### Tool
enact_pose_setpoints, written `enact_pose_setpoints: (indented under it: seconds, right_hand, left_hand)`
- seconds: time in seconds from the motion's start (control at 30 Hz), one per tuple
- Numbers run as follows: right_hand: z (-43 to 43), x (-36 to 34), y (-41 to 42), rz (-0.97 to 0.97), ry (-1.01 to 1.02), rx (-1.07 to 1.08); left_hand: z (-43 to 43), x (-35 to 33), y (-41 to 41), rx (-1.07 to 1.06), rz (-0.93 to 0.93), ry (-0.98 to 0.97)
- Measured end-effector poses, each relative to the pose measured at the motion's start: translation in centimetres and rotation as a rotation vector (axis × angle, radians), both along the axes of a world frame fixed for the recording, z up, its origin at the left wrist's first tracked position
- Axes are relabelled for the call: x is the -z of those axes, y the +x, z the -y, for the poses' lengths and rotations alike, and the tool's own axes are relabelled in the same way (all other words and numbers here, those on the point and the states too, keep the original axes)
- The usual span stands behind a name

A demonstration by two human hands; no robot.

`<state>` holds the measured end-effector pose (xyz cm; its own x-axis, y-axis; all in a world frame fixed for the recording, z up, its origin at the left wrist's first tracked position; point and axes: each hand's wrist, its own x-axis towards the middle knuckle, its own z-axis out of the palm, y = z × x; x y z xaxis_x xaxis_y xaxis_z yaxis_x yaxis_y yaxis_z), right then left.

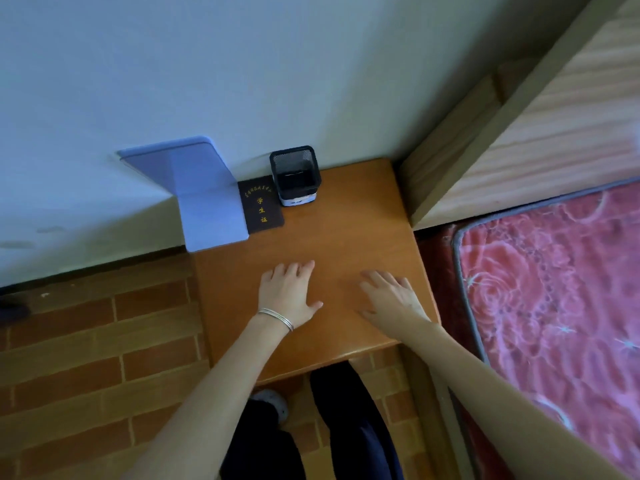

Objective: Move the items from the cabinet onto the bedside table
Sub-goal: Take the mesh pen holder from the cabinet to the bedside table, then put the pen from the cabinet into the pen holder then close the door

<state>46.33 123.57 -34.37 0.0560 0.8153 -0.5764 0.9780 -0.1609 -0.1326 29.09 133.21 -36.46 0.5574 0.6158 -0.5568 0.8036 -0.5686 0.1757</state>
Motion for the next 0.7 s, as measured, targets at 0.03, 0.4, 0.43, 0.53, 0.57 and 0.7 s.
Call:
enact_pose_setpoints:
  seconds: [0.03, 0.4, 0.43, 0.53, 0.57, 0.7]
  right_hand:
    - [1.1, -1.0, 0.1, 0.013, 0.012, 0.025]
    - [19.8, -18.1, -6.1, 0.240, 0.279, 0.524]
    - [21.9, -19.8, -7.6, 0.262, 0.299, 0.578]
    - [29.1, -24.5, -12.1, 0.321, 0.306, 0.761]
    - [31.6, -25.8, -13.7, 0.336, 0.299, 0.827]
    - [41.4, -29.9, -20.9, 0.433, 0.243, 1.086]
  left_hand:
    - [0.2, -1.2, 0.1, 0.045, 0.026, 0.022]
    - [7.9, -17.7, 0.8, 0.757, 0.333, 0.102]
    - [9.1, -19.1, 0.6, 0.803, 0.364, 0.103]
    - [14.0, -23.3, 0.2, 0.966, 0.466, 0.115]
    - [16.0, -24.5, 0.2, 1.030, 0.492, 0.115]
    - [26.0, -29.6, 1.1, 1.339, 0.611, 0.118]
